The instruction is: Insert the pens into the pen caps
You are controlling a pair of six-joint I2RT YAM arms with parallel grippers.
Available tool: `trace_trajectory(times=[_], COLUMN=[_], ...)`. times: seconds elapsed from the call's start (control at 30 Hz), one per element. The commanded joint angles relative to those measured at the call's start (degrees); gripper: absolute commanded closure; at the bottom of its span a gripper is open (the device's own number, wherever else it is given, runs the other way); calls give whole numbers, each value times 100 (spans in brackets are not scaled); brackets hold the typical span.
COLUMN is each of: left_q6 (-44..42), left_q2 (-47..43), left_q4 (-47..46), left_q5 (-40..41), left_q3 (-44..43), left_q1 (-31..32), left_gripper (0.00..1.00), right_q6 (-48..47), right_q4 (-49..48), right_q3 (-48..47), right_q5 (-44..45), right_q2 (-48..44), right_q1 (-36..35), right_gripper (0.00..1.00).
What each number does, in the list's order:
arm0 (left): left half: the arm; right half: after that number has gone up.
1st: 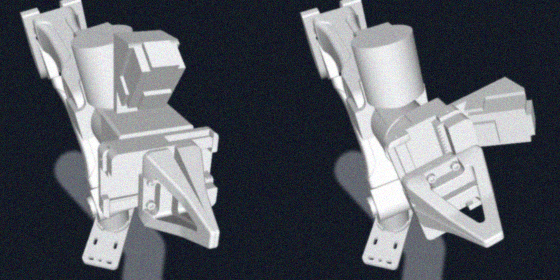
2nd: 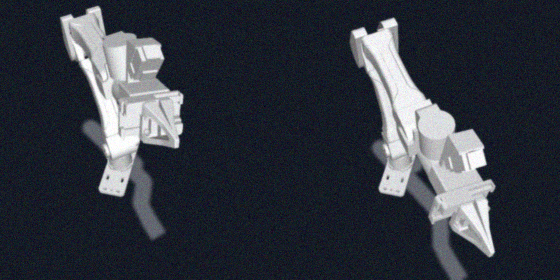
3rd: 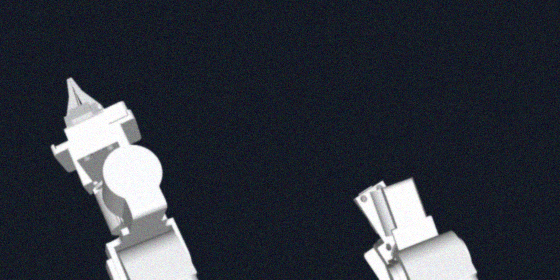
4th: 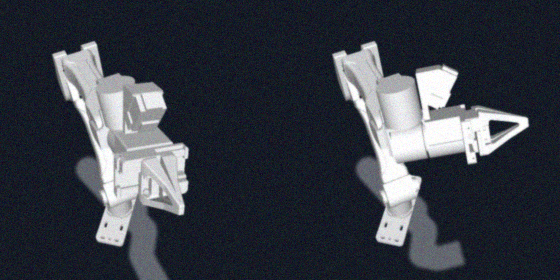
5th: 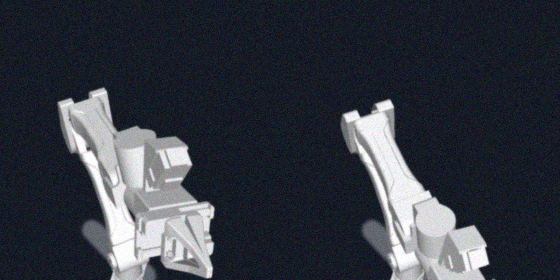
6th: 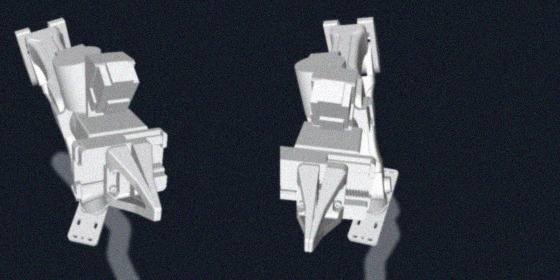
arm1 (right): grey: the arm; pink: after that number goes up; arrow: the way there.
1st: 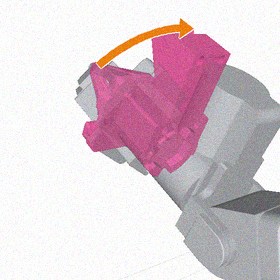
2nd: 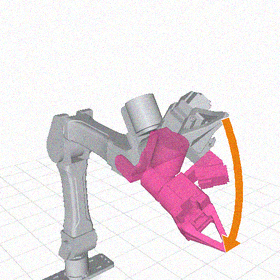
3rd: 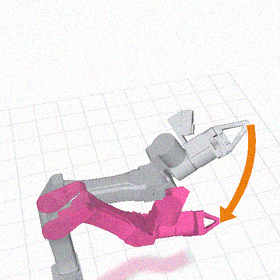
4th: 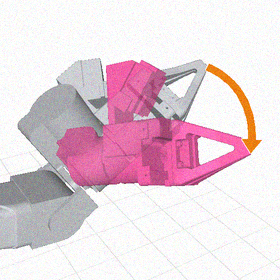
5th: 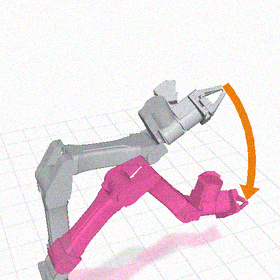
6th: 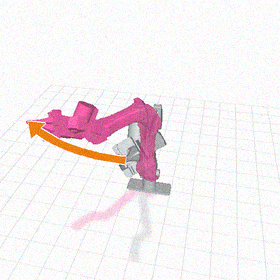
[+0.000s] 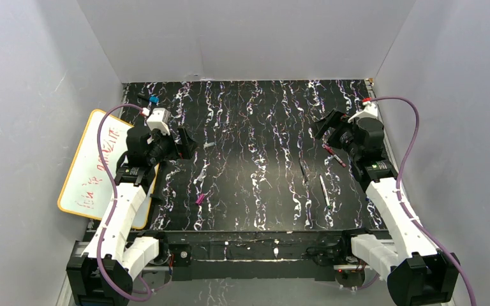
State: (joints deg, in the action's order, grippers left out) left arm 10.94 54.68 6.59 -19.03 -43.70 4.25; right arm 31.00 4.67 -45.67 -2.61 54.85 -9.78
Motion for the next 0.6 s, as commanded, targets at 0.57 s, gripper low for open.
trace_trajectory(times=[0.57], left_q6=[22], left_q2=[-111], left_q4=[-121], left_q5=[-46], left_q3=[139], left_q1=[21], left_gripper=[2], right_q6=[-1960], right_q4=[236], right_q3=[-572], right_q5=[1402], right_q2=[591], right_q1=[-5], right_gripper=[1])
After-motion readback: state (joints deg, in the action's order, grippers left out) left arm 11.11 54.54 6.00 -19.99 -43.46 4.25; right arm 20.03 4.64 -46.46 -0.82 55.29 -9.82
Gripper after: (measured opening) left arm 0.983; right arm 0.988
